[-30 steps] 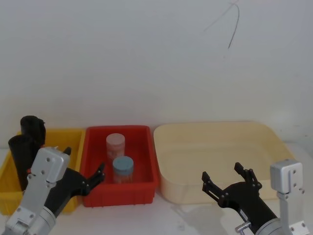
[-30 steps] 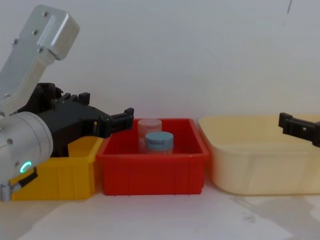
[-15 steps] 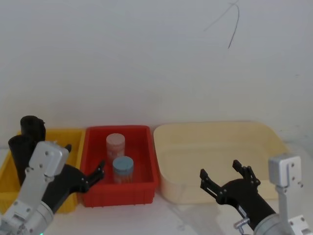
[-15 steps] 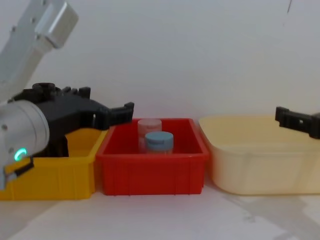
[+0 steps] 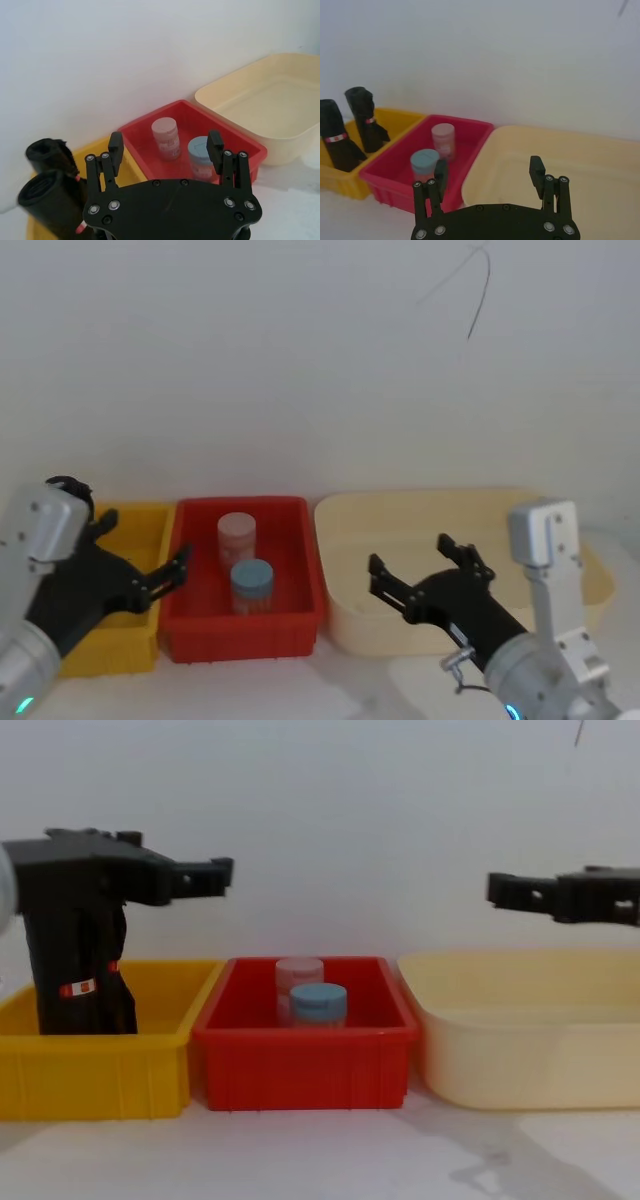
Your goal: Pick up the garbage bag with the one hand and transfer it to the other hand.
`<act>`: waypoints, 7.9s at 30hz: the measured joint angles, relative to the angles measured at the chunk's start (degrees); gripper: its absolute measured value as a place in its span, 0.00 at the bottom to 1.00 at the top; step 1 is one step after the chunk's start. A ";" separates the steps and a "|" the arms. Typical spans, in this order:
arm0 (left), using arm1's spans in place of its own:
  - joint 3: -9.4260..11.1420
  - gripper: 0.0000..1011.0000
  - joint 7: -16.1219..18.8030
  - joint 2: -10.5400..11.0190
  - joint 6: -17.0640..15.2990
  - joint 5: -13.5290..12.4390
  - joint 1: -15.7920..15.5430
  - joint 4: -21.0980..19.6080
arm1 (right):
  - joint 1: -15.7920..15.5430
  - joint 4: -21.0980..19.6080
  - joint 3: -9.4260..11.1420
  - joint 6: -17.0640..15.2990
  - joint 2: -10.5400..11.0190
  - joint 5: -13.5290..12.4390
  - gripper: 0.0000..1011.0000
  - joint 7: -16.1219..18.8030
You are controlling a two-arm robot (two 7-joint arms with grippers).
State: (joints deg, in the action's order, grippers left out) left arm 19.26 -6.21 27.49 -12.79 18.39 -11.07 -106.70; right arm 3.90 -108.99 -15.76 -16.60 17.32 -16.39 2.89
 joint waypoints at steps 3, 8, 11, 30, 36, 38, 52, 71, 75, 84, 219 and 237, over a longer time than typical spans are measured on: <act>-2.18 0.99 -0.41 1.13 -1.60 1.49 1.80 -2.39 | 1.45 -0.44 -1.20 -2.45 -0.74 0.43 0.99 -0.24; -6.57 0.99 -1.09 3.22 -4.64 4.47 5.62 -5.87 | 4.18 -0.39 -3.39 -6.81 -2.37 1.40 0.99 -0.89; -9.21 0.99 -1.66 4.38 -6.04 6.09 8.11 -7.19 | 5.90 0.17 -4.78 -9.22 -3.49 2.00 0.99 -1.27; -19.67 0.99 -5.43 6.37 -6.91 14.54 13.08 -6.27 | 16.52 7.98 -11.57 -18.66 -10.24 5.81 0.99 -2.60; -19.34 0.99 -6.94 5.93 -5.38 15.75 10.30 -2.58 | 19.20 10.97 -12.73 -19.57 -11.94 6.73 0.99 -2.79; -19.09 0.99 -7.38 5.76 -4.83 15.99 9.50 -1.58 | 19.77 11.81 -12.94 -19.70 -12.29 6.92 0.99 -2.82; -16.17 0.99 -10.00 3.75 -0.87 16.97 2.22 8.22 | 23.23 17.60 -13.75 -20.20 -14.55 8.27 0.99 -2.92; -12.74 0.99 -10.65 0.79 1.31 18.07 -4.35 18.95 | 24.63 22.03 -13.13 -20.22 -16.41 8.80 0.99 -2.55; -11.61 0.99 -11.35 0.43 1.32 18.09 -5.98 21.01 | 24.65 22.53 -12.90 -20.21 -16.59 8.83 0.99 -2.43; -8.45 0.99 -14.91 0.11 0.94 18.08 -10.17 25.59 | 24.66 23.17 -12.56 -20.37 -16.64 8.88 0.99 -1.76; -2.27 0.37 -17.93 1.02 -3.21 16.77 -16.26 30.83 | 33.77 43.85 -12.31 -20.60 -19.98 14.06 0.67 7.17; -2.24 0.37 -17.92 1.02 -3.21 16.78 -16.26 30.84 | 33.81 44.07 -12.30 -20.43 -19.97 14.14 0.67 7.35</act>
State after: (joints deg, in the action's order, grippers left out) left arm 17.02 -24.14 28.51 -16.00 35.16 -27.33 -75.86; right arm 37.71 -64.92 -28.06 -37.03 -2.65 -2.26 10.24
